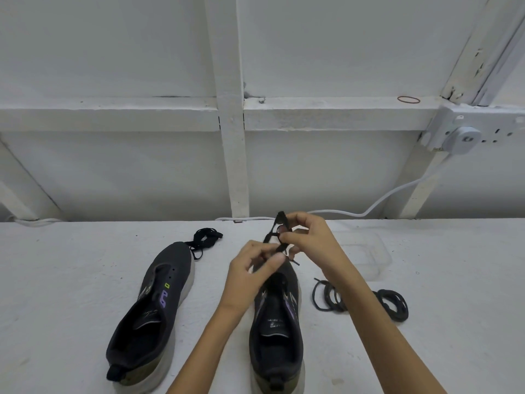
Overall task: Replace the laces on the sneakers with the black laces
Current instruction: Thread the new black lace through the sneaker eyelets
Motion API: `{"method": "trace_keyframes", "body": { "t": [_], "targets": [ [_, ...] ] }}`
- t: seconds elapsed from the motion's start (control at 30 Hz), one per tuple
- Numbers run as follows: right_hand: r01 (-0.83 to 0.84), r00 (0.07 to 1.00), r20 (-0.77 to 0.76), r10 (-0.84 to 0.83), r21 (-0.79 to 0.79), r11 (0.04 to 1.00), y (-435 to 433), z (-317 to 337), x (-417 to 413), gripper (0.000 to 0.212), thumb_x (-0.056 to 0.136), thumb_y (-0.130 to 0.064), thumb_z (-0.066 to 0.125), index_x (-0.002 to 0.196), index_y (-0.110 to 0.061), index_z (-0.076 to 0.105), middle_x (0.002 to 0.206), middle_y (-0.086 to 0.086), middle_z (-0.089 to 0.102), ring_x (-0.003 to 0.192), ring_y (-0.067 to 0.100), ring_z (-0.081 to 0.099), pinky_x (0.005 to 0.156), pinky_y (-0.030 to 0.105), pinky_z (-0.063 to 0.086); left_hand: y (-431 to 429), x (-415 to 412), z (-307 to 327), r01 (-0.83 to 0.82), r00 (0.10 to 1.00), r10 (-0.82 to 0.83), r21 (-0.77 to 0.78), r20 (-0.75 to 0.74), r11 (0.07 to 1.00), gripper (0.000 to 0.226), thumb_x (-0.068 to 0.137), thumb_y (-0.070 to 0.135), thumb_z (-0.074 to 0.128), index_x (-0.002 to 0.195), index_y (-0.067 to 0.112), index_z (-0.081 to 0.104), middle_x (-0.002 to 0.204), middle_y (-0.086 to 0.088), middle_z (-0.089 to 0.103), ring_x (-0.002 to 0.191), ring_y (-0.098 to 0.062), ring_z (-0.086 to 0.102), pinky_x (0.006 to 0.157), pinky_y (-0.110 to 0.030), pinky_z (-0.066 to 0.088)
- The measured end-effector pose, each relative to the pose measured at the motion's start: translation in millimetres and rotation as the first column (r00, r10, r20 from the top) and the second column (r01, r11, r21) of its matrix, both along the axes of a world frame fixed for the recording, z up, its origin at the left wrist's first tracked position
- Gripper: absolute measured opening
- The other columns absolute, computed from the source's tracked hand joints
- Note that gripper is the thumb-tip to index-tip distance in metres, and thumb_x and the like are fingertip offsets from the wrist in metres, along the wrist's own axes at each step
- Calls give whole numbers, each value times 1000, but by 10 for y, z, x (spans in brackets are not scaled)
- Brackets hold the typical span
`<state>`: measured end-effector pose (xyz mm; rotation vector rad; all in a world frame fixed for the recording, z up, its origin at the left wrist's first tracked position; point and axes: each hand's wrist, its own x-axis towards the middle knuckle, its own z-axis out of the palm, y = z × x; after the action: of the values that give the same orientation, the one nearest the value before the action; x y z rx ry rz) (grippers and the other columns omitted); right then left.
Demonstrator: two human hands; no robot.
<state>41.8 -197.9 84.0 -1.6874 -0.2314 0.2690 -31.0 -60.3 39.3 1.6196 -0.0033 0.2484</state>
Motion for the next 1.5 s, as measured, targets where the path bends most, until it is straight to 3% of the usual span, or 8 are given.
{"method": "trace_keyframes", "body": {
  "t": [0.2, 0.37, 0.47, 0.6, 0.87, 1.03, 1.2, 1.5],
  "targets": [
    [154, 984, 105, -147, -62, 986, -454, -66, -245, 50, 79, 16, 50, 109, -21, 64, 91, 12, 63, 60, 25, 61, 47, 31, 51, 437, -328, 175, -332, 941, 335, -67, 40, 941, 22, 85, 4, 69, 101, 20, 71, 96, 3, 72, 90, -7, 64, 81, -15, 50],
    [78, 996, 0, -85, -393, 916, -860, -365, -407, 39, 80, 8, 55, 104, -21, 66, 87, 7, 62, 55, 29, 61, 44, 31, 50, 786, -702, 69, -418, 900, 436, 281, -3, 864, 24, 86, 9, 70, 98, 30, 69, 87, 2, 68, 83, -1, 62, 75, -6, 46],
    [-133, 989, -133, 59, -658, 741, -927, -490, -369, 21, 82, -9, 62, 99, -20, 69, 87, 4, 64, 60, 25, 63, 50, 34, 55, 869, -745, -5, -365, 904, 426, 550, 17, 752, 22, 85, 12, 72, 96, 30, 67, 105, 16, 62, 92, -5, 61, 75, -14, 46],
    [63, 992, 106, 71, -890, 452, -767, -415, -211, 18, 89, -34, 62, 107, -31, 66, 106, -6, 54, 81, 15, 56, 67, 28, 43, 846, -584, -39, -406, 876, 472, 680, 99, 611, 14, 83, 17, 72, 90, 29, 68, 110, 10, 46, 99, -9, 45, 74, -28, 43],
    [-21, 878, 267, 396, -806, 591, -79, -723, 608, 44, 88, 3, 48, 118, -24, 65, 127, -4, 56, 116, 17, 50, 82, 33, 45, 578, 507, -192, -223, 971, 227, 656, 80, 721, 18, 97, 12, 52, 104, 16, 68, 107, 4, 63, 97, -11, 58, 84, -29, 48],
    [-121, 848, 181, 497, -848, 516, 60, -1098, 860, 37, 88, -4, 59, 117, -24, 69, 125, -2, 57, 119, 19, 46, 84, 34, 46, 495, 929, -610, 175, 972, 70, 894, -223, 412, 33, 96, 11, 47, 124, 22, 60, 122, -1, 59, 115, -21, 51, 89, -37, 47],
    [57, 839, 326, 435, -848, 527, -7, -1178, 883, 9, 88, -16, 65, 93, -16, 72, 109, -2, 61, 106, 19, 49, 70, 29, 37, 510, 929, -777, 159, 974, 108, 942, -199, 296, 19, 94, 17, 52, 109, 19, 64, 111, -1, 62, 109, -23, 53, 83, -34, 41],
    [53, 943, 328, 50, -297, 954, -314, -553, 166, 7, 87, -14, 70, 81, -18, 72, 74, -6, 71, 68, 9, 59, 61, 16, 41, 601, 373, -364, -222, 969, 248, 409, -10, 885, 29, 97, 3, 48, 112, 23, 62, 89, 4, 65, 62, -5, 59, 66, -10, 45]
  ]
}}
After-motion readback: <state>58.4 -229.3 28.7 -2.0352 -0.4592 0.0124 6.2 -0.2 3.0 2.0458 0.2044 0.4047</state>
